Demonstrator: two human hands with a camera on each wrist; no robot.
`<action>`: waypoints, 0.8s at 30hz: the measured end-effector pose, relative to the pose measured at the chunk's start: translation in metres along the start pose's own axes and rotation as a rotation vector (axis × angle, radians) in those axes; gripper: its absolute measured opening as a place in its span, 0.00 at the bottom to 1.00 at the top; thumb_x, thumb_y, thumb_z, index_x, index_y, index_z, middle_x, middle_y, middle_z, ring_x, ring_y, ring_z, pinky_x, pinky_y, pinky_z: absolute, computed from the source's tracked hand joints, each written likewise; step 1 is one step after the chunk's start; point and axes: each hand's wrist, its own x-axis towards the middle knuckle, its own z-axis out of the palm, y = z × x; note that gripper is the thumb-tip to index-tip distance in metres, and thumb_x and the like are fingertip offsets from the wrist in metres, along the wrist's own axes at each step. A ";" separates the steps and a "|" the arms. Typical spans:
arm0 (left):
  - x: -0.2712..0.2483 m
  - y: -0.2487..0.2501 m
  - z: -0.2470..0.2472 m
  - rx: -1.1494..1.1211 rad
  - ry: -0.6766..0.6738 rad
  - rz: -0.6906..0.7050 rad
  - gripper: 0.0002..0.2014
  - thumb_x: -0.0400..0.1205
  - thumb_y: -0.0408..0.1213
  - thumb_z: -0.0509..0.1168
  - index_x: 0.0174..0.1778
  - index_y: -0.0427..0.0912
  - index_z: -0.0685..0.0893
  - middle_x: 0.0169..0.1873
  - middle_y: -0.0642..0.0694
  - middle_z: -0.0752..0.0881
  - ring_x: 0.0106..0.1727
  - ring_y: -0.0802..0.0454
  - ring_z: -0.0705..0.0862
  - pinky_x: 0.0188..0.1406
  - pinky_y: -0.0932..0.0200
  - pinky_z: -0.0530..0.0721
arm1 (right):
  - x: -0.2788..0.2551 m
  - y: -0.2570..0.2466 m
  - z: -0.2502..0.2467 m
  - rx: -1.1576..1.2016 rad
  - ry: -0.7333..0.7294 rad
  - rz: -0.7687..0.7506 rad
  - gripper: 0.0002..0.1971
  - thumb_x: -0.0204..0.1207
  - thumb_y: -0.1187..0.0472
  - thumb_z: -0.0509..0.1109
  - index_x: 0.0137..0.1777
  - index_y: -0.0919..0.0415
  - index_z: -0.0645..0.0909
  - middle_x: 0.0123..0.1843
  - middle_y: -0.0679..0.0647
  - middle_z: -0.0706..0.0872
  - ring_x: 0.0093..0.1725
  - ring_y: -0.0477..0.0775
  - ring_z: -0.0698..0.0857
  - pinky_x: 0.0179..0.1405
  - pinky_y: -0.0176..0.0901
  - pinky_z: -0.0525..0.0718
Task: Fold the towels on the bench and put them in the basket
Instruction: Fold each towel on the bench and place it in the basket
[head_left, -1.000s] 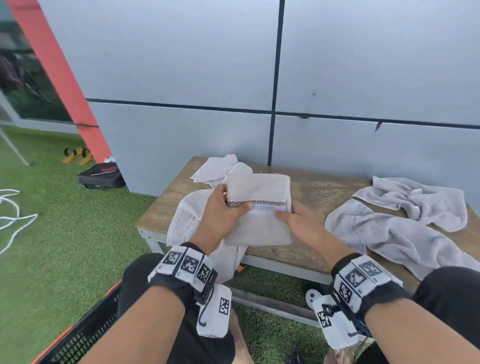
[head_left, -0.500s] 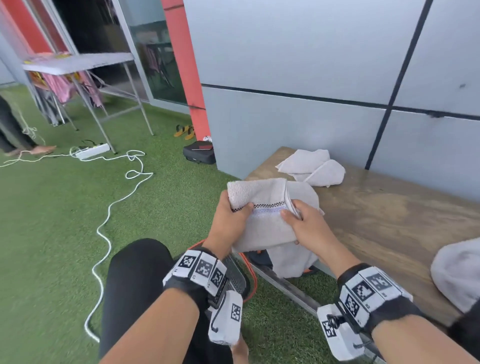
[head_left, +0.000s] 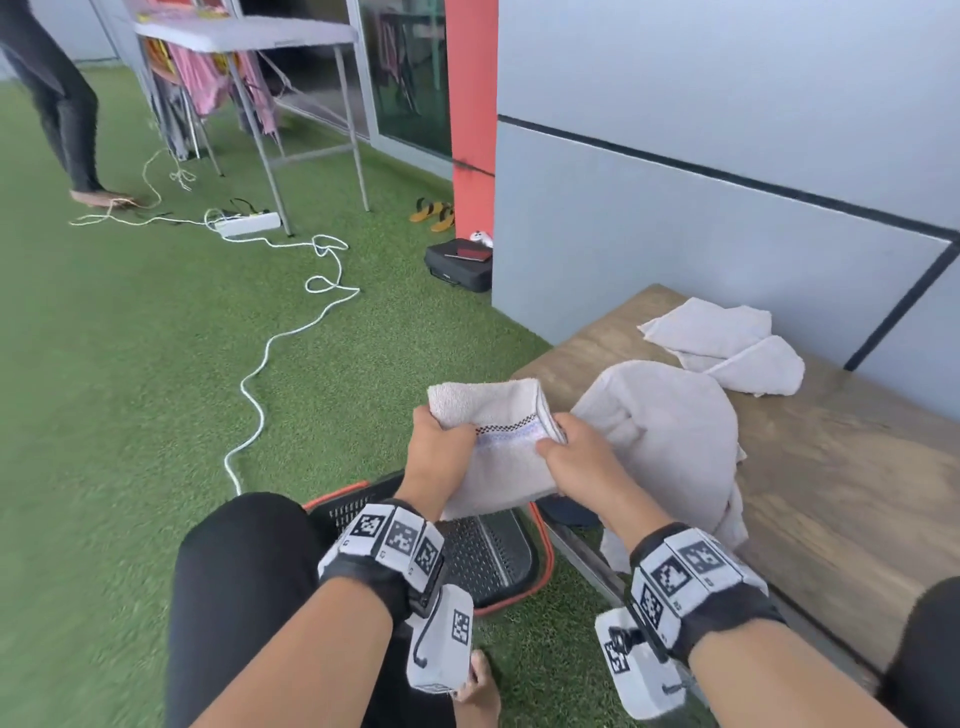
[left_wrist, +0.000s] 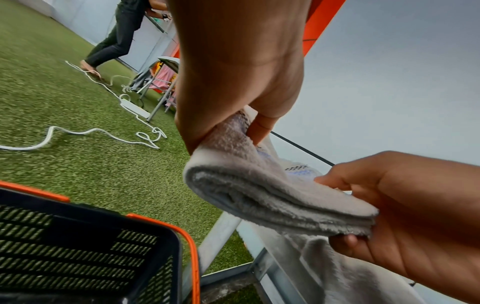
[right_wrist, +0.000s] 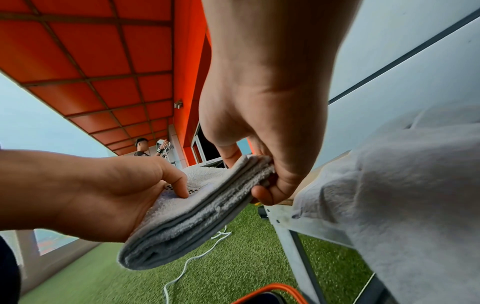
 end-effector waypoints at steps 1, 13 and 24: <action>0.004 -0.004 -0.004 0.002 0.023 -0.025 0.18 0.83 0.33 0.64 0.67 0.43 0.68 0.56 0.46 0.80 0.55 0.48 0.80 0.54 0.52 0.77 | 0.003 -0.003 0.007 -0.015 -0.013 0.000 0.20 0.85 0.61 0.60 0.77 0.58 0.72 0.59 0.53 0.84 0.48 0.49 0.84 0.45 0.46 0.81; 0.047 -0.078 -0.013 0.144 0.149 -0.295 0.18 0.81 0.30 0.60 0.61 0.46 0.58 0.56 0.36 0.81 0.55 0.38 0.85 0.59 0.41 0.85 | 0.044 0.024 0.089 -0.078 -0.169 0.068 0.29 0.83 0.66 0.59 0.83 0.57 0.56 0.62 0.60 0.80 0.47 0.57 0.82 0.42 0.45 0.76; 0.108 -0.205 -0.026 0.459 0.081 -0.490 0.09 0.85 0.32 0.60 0.52 0.41 0.86 0.54 0.43 0.88 0.54 0.45 0.85 0.58 0.55 0.85 | 0.106 0.096 0.204 -0.203 -0.514 0.159 0.16 0.81 0.70 0.57 0.62 0.53 0.76 0.67 0.59 0.80 0.58 0.58 0.82 0.57 0.48 0.82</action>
